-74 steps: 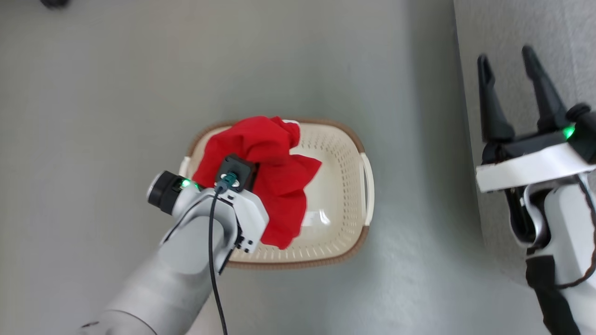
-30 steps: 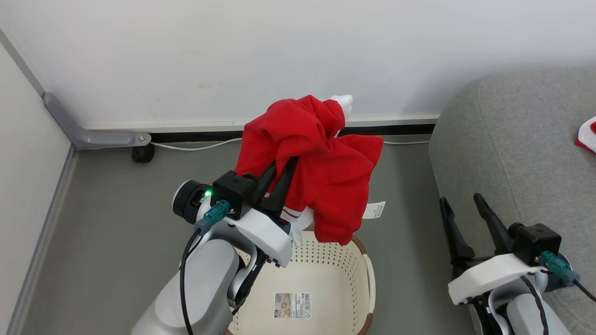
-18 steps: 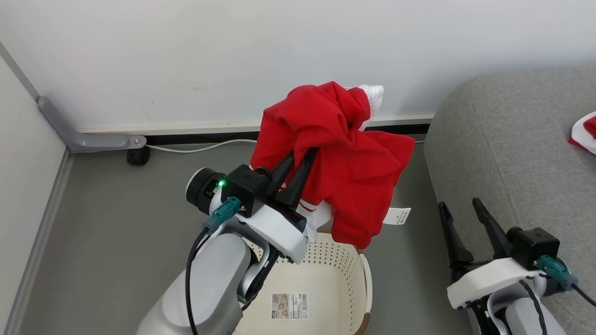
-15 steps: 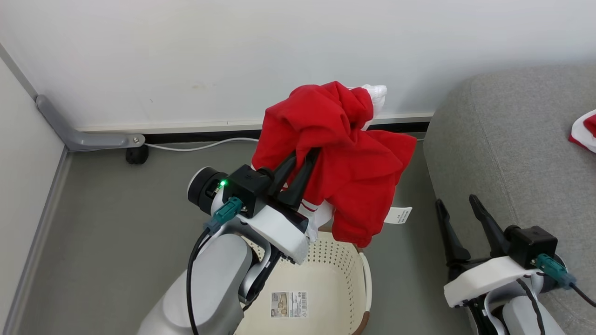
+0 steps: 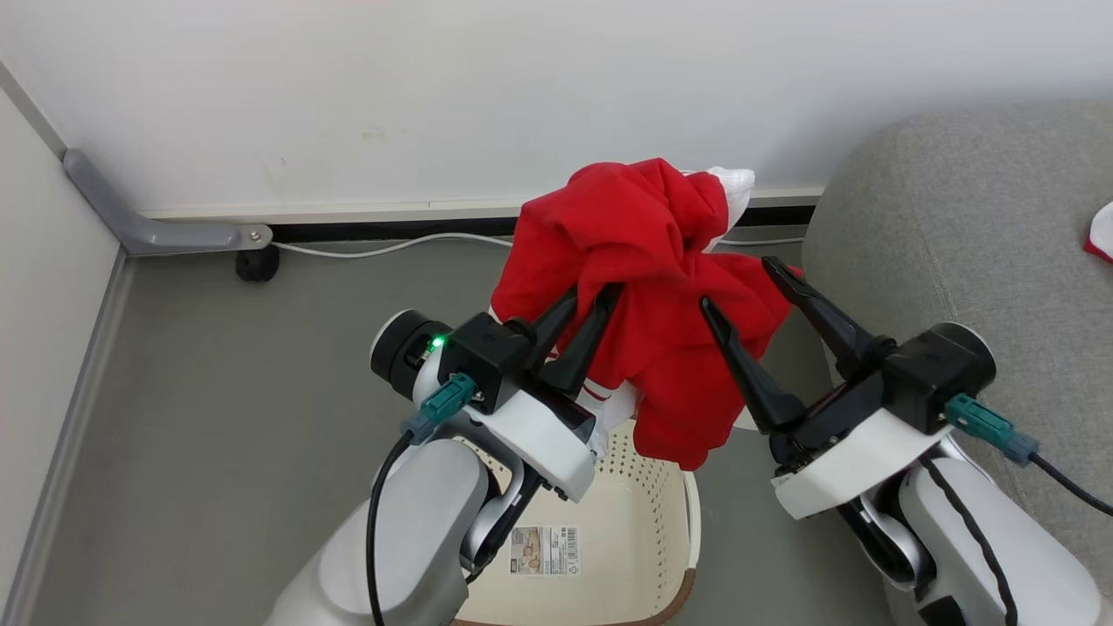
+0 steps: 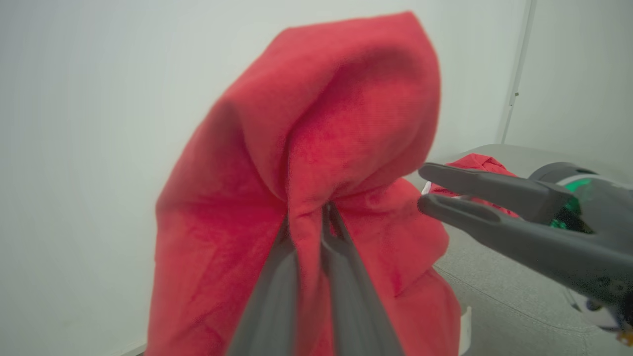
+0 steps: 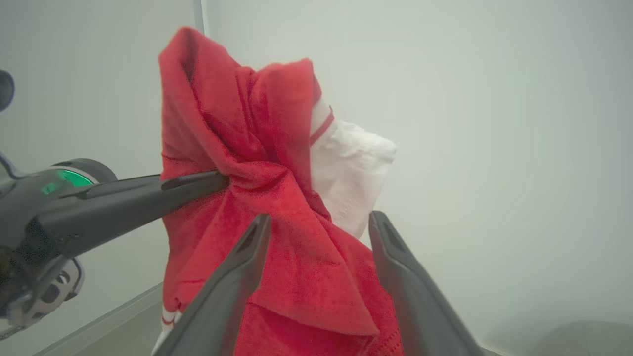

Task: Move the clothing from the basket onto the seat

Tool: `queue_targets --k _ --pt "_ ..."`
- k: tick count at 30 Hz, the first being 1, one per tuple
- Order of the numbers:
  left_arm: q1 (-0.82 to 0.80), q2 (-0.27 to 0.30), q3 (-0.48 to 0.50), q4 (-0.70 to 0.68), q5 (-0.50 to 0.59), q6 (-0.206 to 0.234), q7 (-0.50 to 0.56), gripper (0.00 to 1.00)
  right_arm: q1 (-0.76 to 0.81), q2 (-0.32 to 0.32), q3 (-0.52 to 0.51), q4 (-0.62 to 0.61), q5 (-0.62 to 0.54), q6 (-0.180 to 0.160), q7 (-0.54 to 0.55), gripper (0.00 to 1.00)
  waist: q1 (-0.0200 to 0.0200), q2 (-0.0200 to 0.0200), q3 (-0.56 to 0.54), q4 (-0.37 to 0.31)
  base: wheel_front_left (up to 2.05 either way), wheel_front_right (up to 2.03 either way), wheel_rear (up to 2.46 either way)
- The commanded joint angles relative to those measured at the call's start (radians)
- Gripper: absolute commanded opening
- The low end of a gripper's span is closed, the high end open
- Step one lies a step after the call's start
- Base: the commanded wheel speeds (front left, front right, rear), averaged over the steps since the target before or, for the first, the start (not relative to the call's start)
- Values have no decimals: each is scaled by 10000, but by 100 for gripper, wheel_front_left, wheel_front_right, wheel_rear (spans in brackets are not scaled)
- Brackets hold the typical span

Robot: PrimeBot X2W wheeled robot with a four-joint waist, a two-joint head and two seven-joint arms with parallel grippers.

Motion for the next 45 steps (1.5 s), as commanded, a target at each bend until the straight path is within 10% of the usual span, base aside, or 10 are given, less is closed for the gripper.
queue_targets --k 1,14,26,27,28,29,34,36,37,45 --pt "-581 67 263 -329 59 18 -95 0 -444 -271 532 -52 253 29 -59 100 1 -1 22 70 0 0 0" --pt "-642 8 -335 -541 -81 -165 -123 0 -3235 -1939 4032 1291 1869 29 39 100 1 -1 74 619 0 0 0" --pt "-611 -9 -818 -515 -289 -291 -133 0 -4860 -2046 7129 1882 3759 29 123 100 1 -1 161 1020 0 0 0" --pt "-605 -10 -837 -491 -306 -290 -134 0 -4926 -2031 7201 1923 3833 29 91 78 1 -1 176 1039 0 0 0" --pt "-596 -10 -834 -473 -329 -281 -134 0 -4970 -2012 7253 1958 3903 29 58 27 1 -1 194 1052 0 0 0" --pt "-588 -11 -825 -458 -349 -275 -134 0 -4992 -1995 7285 1984 3980 29 26 9 1 -1 211 1060 0 0 0" --pt "-571 -12 -734 -430 -331 -238 -136 0 -4960 -1948 7194 2042 4235 29 -49 0 1 -1 309 992 0 0 0" --pt "-558 -13 -669 -422 -293 -236 -136 39 -4834 -1944 6853 1934 4169 29 -53 0 1 -1 339 936 0 0 0" --pt "-535 -13 -631 -400 -280 -246 -136 96 -4733 -1954 6699 1890 4131 29 -54 0 1 -1 348 908 0 0 0" --pt "-335 -13 -313 -140 -173 -392 -136 100 -3658 -2082 4933 1493 3626 29 -57 0 1 -1 361 592 0 0 0"
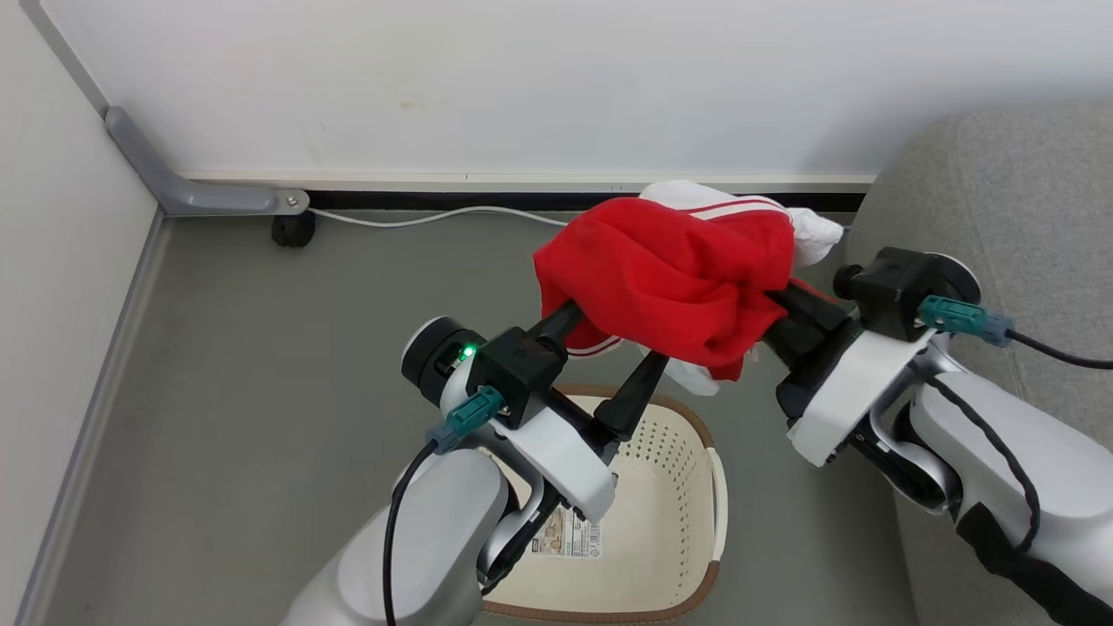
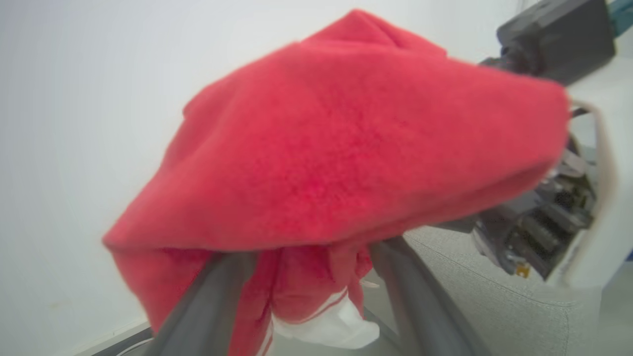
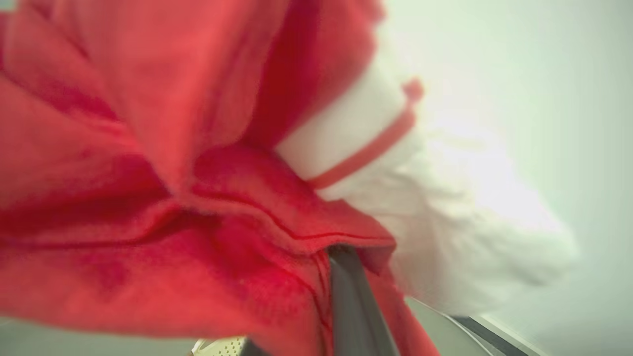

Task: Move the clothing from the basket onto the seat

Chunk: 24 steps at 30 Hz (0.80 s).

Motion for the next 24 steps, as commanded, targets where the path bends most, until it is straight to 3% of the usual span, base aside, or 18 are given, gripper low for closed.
queue_targets --k 1,12,24 --pt "-184 54 381 -154 56 -52 -54 100 323 -93 -357 -259 -132 14 -136 0 0 -1 -4 -89 0 0 0" --pt "94 58 627 388 410 -369 -54 100 1925 3 -3790 -627 -1189 14 -137 0 0 -1 -85 -892 0 0 0" --pt "674 56 982 512 782 -651 -55 100 2986 221 -5751 -1047 -1724 14 -137 0 0 -1 -329 -2212 0 0 0"
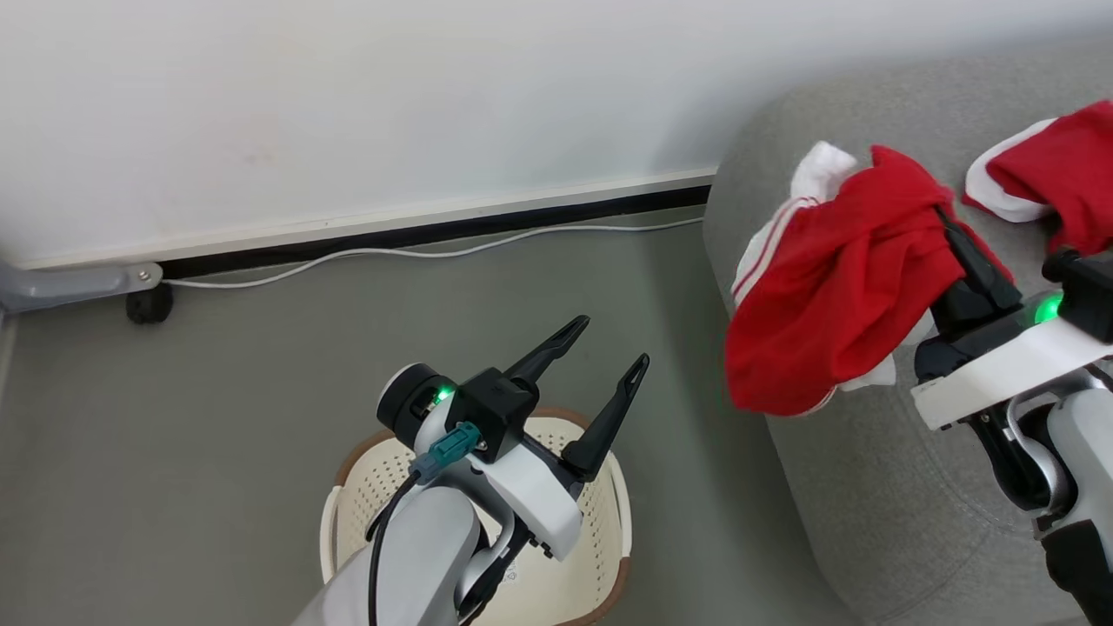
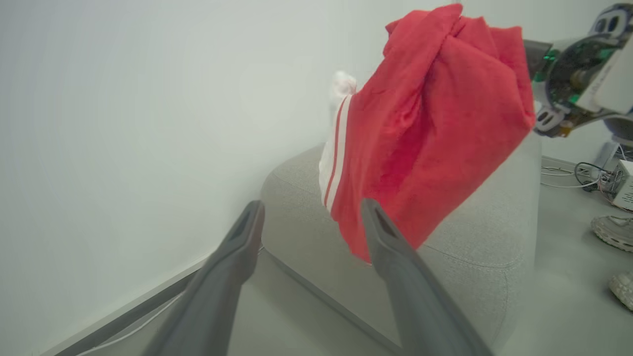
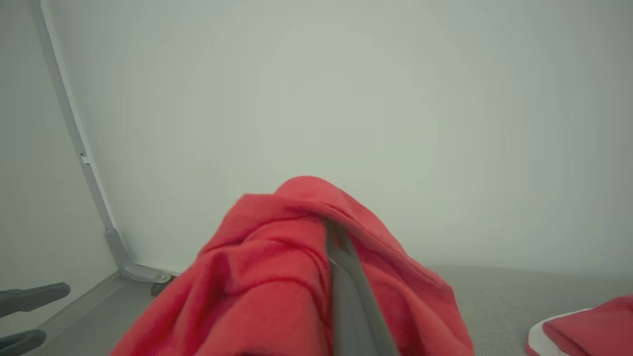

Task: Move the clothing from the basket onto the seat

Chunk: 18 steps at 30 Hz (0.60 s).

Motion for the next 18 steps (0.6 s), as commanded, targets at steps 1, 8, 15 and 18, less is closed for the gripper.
queue_targets --k 1,8,15,18 --pt "-41 57 408 -236 107 -61 -55 100 198 -66 -151 -288 -106 14 -135 0 0 0 -99 -400 0 0 0" --pt "379 64 661 -330 326 -165 -55 100 687 37 -1061 -465 -291 14 -135 0 0 0 -152 -1393 0 0 0" --pt "607 59 732 -415 394 -224 -55 100 1069 220 -1765 -653 -423 14 -135 0 0 0 -180 -2355 0 0 0" --pt "666 58 772 -447 464 -239 -55 100 1241 355 -1997 -756 -480 14 -135 0 0 0 -192 -2966 0 0 0"
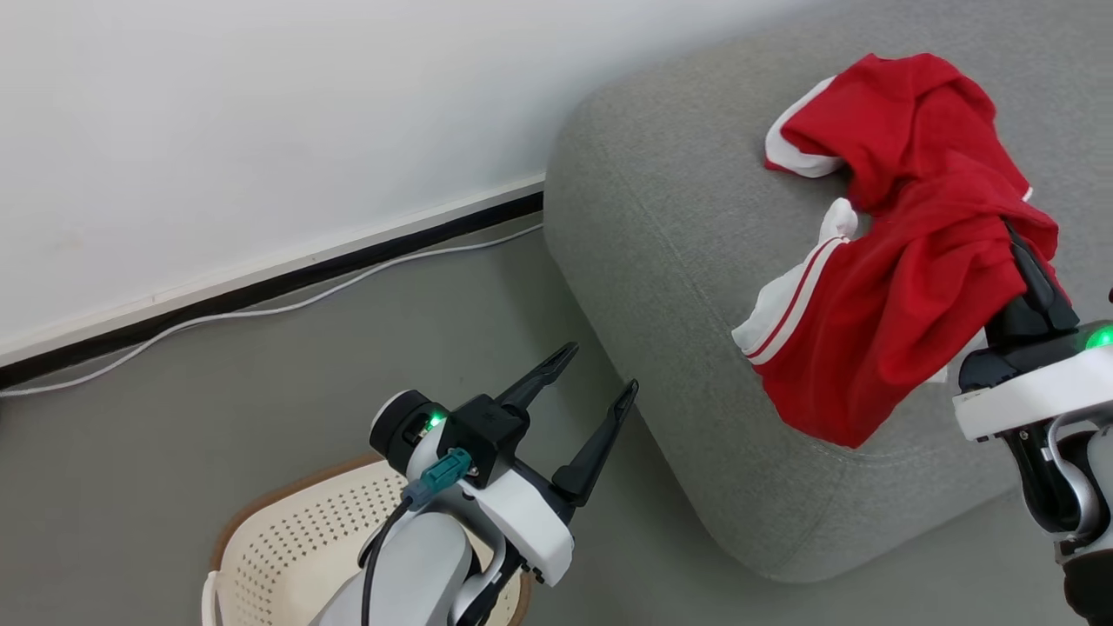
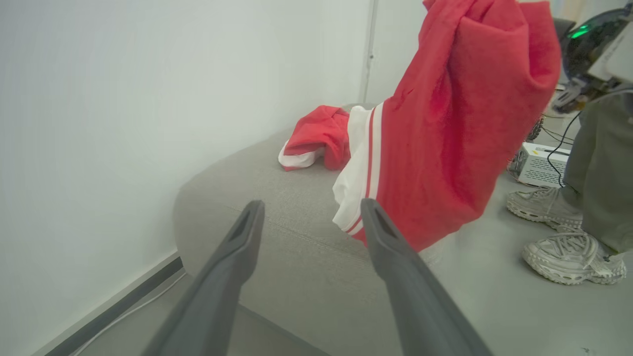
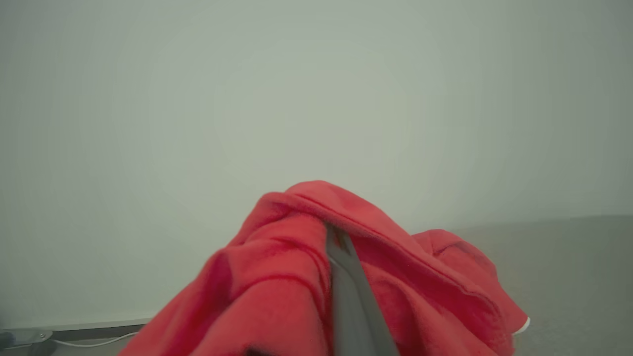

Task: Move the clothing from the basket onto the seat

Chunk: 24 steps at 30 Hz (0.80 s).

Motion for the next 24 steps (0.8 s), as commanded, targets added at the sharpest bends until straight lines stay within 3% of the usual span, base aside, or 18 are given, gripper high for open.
queue_targets --k 1,8,18,24 --pt "-43 44 370 -300 74 -59 -57 100 106 -78 -47 -327 -51 14 -135 0 0 -1 -5 -519 0 0 0" --pt "-93 42 334 -345 159 -70 -57 100 516 81 -669 -520 -125 14 -135 0 0 -1 81 -1384 0 0 0" --pt "-650 58 -257 -207 76 -73 -57 100 1539 294 -2107 -1119 -450 14 -135 0 0 -1 580 -1545 0 0 0" --pt "-862 238 -394 -355 216 -74 -57 100 1114 768 -3345 -1004 -1031 14 -135 0 0 -1 1274 -1572 0 0 0"
